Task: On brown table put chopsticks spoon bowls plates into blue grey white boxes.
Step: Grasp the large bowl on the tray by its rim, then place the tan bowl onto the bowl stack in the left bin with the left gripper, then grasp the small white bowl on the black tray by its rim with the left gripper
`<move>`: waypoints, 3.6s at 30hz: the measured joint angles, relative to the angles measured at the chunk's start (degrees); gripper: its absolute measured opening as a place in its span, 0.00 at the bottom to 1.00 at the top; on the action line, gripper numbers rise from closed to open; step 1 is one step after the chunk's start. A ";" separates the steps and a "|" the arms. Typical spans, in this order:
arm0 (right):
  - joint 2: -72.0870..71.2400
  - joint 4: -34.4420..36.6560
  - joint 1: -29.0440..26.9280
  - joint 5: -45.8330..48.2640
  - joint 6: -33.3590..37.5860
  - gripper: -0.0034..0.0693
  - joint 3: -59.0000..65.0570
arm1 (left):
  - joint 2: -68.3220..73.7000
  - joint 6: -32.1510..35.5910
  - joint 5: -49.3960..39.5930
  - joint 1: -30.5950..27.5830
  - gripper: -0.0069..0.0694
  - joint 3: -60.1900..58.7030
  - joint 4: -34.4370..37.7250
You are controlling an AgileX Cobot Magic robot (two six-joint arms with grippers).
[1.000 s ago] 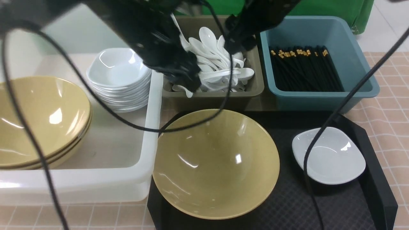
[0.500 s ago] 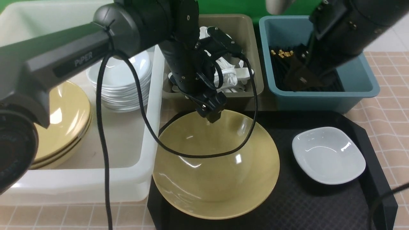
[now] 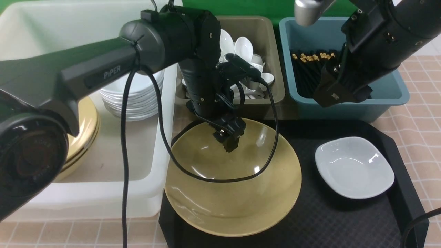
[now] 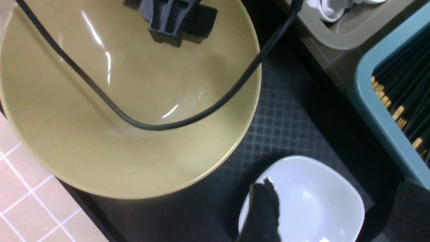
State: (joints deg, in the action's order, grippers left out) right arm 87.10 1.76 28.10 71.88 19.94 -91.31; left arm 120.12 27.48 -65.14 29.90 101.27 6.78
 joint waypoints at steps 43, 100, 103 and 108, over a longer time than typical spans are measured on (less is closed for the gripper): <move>-0.37 7.06 0.00 -7.46 11.98 0.10 -3.54 | -49.63 -7.64 7.98 -68.15 0.10 -33.74 23.77; -25.28 -10.46 -6.30 -0.65 -9.66 0.10 20.64 | 8.87 -11.64 26.14 12.09 0.83 1.76 20.26; -25.47 -10.46 -6.30 -1.67 -9.66 0.10 20.65 | 10.51 -11.05 27.95 12.09 0.80 1.94 23.33; -25.47 -10.46 -6.30 -3.61 -9.66 0.10 20.65 | 11.48 -7.51 28.56 12.69 0.51 2.27 25.77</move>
State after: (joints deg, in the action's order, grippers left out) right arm 61.63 -8.70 21.80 68.27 10.27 -70.66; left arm 131.59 19.96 -36.58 42.59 103.54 32.54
